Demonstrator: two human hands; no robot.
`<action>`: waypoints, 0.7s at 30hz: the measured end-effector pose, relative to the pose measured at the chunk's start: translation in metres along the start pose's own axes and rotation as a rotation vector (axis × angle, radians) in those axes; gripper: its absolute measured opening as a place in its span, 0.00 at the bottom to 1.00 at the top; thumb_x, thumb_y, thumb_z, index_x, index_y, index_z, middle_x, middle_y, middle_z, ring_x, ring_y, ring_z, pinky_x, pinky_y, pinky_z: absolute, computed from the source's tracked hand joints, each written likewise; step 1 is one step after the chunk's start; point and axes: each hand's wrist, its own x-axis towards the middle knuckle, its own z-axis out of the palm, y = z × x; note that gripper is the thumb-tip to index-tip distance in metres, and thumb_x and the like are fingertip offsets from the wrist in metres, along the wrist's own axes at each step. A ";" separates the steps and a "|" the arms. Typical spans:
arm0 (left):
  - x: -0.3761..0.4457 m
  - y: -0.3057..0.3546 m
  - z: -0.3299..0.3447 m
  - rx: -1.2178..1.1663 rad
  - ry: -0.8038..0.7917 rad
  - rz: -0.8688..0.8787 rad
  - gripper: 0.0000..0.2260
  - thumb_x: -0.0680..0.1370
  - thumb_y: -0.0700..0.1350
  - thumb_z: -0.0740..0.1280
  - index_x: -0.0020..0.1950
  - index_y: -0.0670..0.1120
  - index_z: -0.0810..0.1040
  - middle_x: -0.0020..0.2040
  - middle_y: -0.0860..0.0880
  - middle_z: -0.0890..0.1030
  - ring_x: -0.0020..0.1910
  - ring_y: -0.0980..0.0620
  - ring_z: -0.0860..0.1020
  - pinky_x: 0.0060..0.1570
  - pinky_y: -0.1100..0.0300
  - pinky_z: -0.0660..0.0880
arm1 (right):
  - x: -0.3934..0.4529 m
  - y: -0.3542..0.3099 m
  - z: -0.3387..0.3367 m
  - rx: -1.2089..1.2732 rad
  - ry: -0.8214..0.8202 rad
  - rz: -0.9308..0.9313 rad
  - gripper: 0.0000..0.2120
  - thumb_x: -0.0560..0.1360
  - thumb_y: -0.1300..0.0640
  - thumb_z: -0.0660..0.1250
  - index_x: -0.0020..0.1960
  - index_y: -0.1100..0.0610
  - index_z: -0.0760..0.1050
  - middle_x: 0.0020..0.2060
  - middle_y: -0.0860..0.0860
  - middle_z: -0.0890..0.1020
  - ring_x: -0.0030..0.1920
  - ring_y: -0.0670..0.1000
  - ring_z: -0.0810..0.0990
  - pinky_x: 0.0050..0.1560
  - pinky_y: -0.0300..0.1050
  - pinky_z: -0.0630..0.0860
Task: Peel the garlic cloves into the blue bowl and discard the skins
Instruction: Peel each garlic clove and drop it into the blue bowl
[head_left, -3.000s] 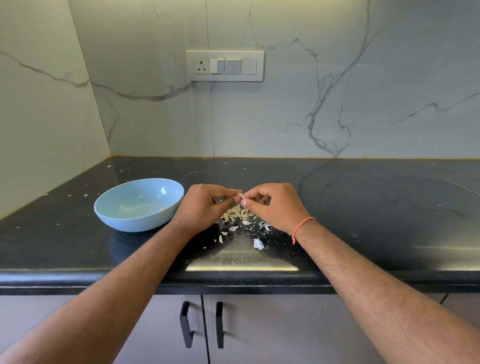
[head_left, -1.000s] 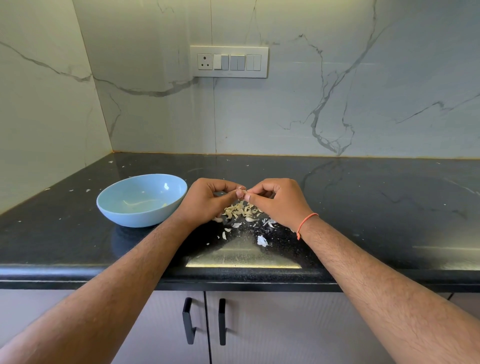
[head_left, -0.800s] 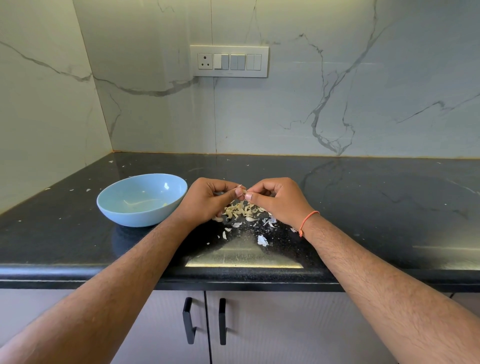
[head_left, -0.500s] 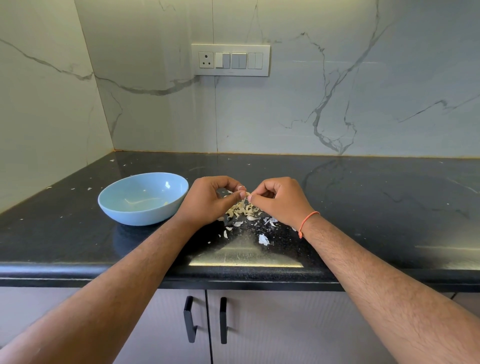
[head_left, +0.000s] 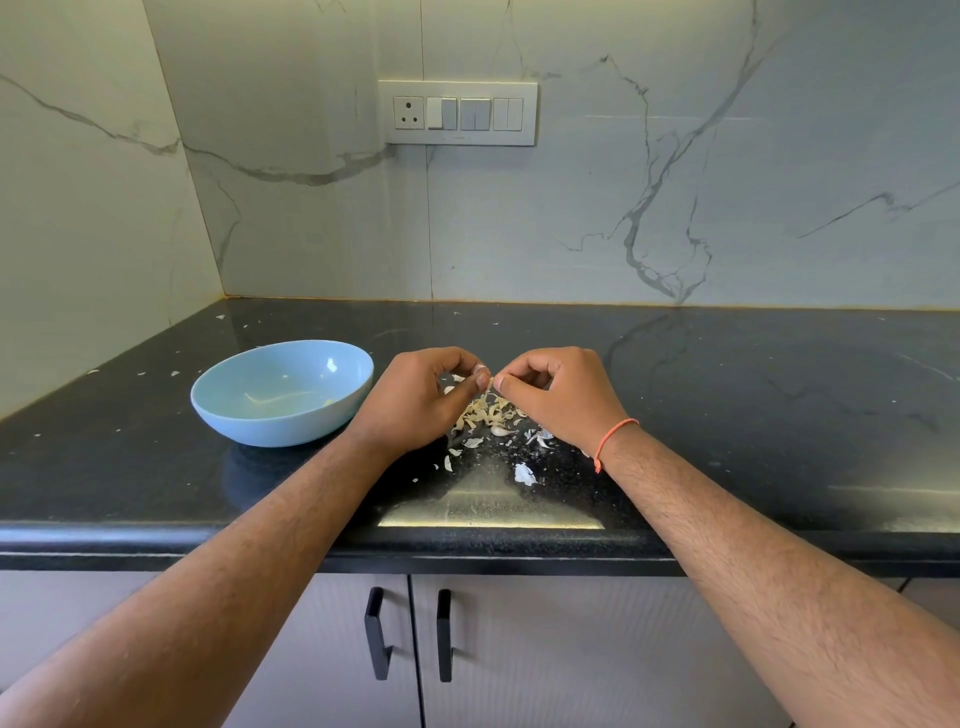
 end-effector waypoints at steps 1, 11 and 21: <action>0.000 0.001 0.000 -0.003 -0.001 -0.001 0.05 0.83 0.45 0.71 0.52 0.46 0.86 0.40 0.59 0.84 0.29 0.72 0.74 0.33 0.75 0.67 | 0.000 0.000 0.000 0.001 0.000 0.005 0.05 0.75 0.55 0.76 0.40 0.50 0.88 0.29 0.40 0.83 0.29 0.40 0.79 0.34 0.32 0.74; -0.002 0.006 -0.001 0.097 -0.013 0.085 0.05 0.82 0.45 0.72 0.51 0.46 0.86 0.44 0.55 0.86 0.33 0.74 0.75 0.37 0.79 0.68 | 0.001 0.000 -0.001 0.009 0.011 0.036 0.07 0.76 0.55 0.76 0.39 0.52 0.87 0.25 0.37 0.79 0.28 0.39 0.76 0.32 0.28 0.68; 0.000 -0.002 0.001 0.174 -0.052 0.111 0.04 0.85 0.46 0.67 0.54 0.49 0.81 0.47 0.57 0.82 0.42 0.69 0.76 0.42 0.75 0.67 | 0.000 0.002 -0.001 0.003 -0.055 -0.027 0.06 0.78 0.57 0.75 0.42 0.50 0.85 0.35 0.40 0.84 0.33 0.38 0.78 0.37 0.28 0.73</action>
